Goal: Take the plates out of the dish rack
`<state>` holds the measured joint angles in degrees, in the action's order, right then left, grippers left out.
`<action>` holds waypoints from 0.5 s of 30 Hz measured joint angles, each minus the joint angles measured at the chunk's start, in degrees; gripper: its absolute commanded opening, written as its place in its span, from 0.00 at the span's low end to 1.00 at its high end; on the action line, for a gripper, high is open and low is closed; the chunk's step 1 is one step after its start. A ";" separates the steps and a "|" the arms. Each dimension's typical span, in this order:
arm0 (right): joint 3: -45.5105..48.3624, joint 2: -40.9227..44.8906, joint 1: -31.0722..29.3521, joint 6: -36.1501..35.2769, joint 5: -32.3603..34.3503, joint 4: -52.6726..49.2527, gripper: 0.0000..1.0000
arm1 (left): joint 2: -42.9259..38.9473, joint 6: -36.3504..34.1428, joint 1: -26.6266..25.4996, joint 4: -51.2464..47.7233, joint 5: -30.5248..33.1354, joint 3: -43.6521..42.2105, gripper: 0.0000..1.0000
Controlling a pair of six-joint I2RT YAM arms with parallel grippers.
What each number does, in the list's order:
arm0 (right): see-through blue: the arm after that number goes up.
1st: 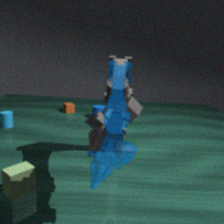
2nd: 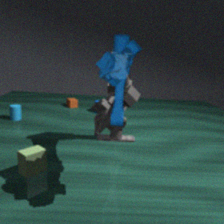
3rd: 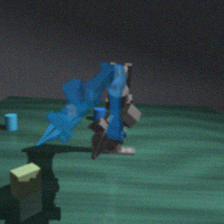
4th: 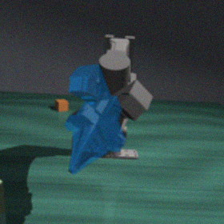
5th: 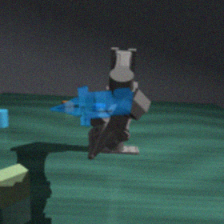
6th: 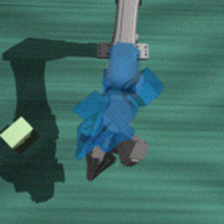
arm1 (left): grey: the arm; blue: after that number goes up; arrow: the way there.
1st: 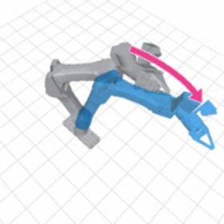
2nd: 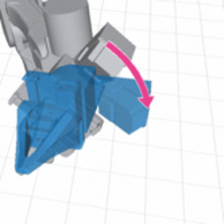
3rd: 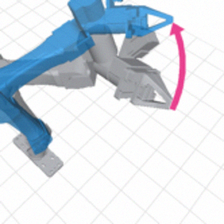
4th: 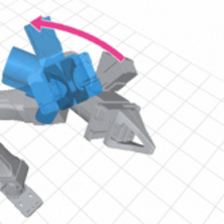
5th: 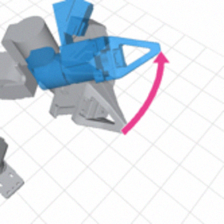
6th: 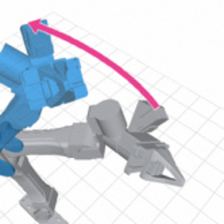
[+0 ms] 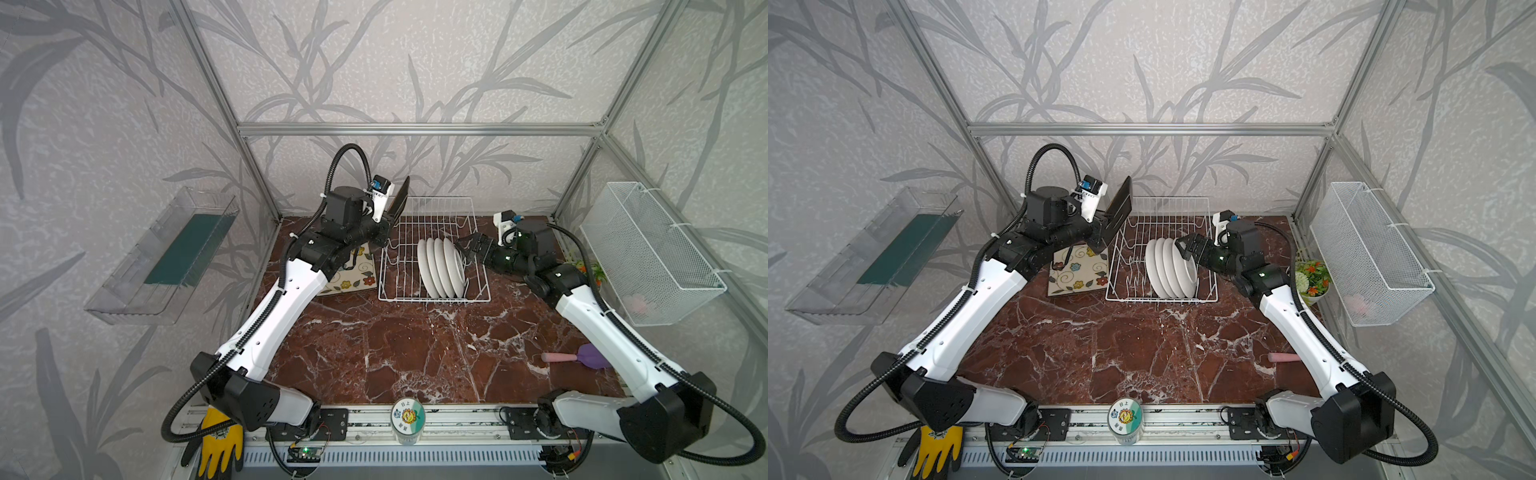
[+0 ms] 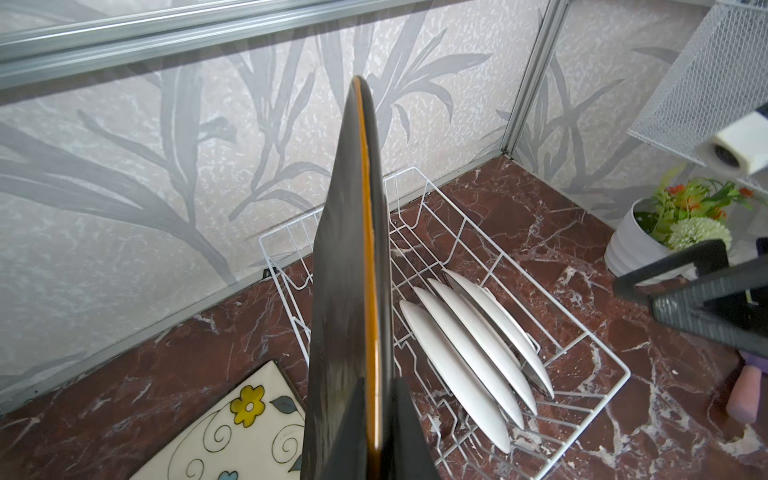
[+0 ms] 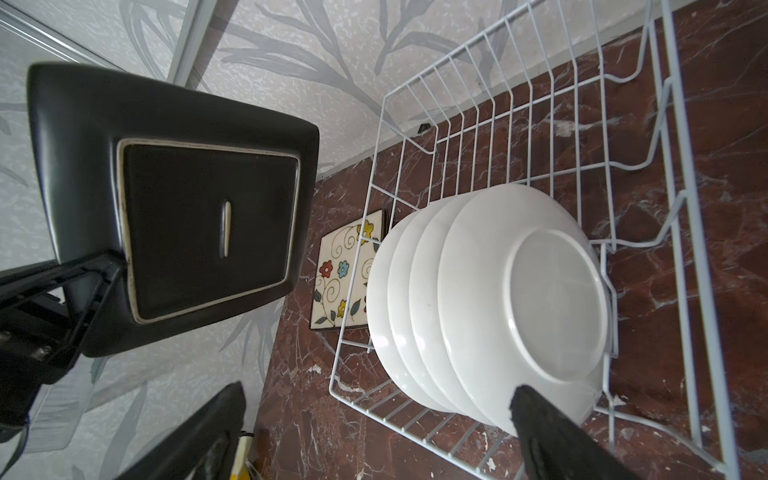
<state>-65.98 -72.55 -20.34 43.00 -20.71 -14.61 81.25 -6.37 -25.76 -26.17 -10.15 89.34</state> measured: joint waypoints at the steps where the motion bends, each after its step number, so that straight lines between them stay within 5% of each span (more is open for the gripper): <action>1: -0.24 -0.26 0.07 0.59 -0.35 0.04 0.99 | -0.22 -1.36 -0.02 0.42 0.02 -0.66 0.00; 15: -9.46 -8.15 1.33 6.88 -4.57 0.17 0.99 | -8.87 -25.49 -1.60 9.60 -0.59 -14.03 0.00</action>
<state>-75.44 -80.71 -19.00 49.89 -25.28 -14.44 72.38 -31.86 -27.35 -16.58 -10.74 75.31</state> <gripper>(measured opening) 0.991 0.088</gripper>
